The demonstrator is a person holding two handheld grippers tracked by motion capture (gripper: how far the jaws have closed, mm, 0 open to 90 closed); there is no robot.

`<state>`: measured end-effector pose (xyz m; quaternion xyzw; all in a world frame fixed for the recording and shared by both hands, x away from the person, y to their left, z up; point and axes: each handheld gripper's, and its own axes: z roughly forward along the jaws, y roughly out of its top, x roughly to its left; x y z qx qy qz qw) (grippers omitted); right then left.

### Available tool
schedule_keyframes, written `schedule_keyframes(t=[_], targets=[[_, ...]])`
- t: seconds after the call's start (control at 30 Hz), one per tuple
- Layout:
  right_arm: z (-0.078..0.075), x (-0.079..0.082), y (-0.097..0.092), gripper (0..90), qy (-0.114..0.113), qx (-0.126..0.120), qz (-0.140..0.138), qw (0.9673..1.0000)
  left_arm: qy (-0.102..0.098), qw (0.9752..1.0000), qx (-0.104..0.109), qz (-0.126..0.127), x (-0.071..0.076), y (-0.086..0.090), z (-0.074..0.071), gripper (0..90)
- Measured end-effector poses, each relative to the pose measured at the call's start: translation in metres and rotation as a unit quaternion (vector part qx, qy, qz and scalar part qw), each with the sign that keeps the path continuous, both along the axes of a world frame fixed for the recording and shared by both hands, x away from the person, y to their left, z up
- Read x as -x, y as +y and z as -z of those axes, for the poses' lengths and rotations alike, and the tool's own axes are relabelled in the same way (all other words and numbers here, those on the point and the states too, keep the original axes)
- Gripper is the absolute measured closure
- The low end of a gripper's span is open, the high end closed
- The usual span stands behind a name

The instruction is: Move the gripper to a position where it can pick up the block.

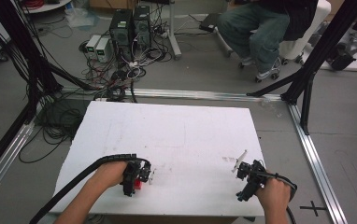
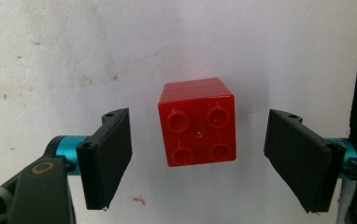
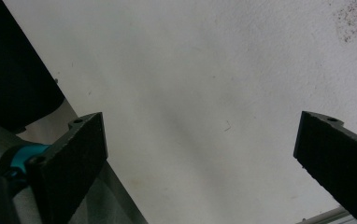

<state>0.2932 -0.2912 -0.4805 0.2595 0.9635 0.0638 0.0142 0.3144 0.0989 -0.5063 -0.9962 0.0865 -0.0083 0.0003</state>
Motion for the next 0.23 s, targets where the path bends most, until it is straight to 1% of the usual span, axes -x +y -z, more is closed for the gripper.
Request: schedule_keyframes(t=[0.1,0.23], targets=[[-0.0003,-0.0001,0.0,2.0,0.0,-0.002,-0.002,1.0,-0.001,1.0,-0.003,0.001,-0.0001,-0.0005,0.0001,23.8],[-0.0007,-0.0003,-0.0005,2.0,-0.001,-0.001,-0.003,1.0,-0.003,1.0,0.0,-0.002,0.0006,0.0,-0.0016,23.7]])
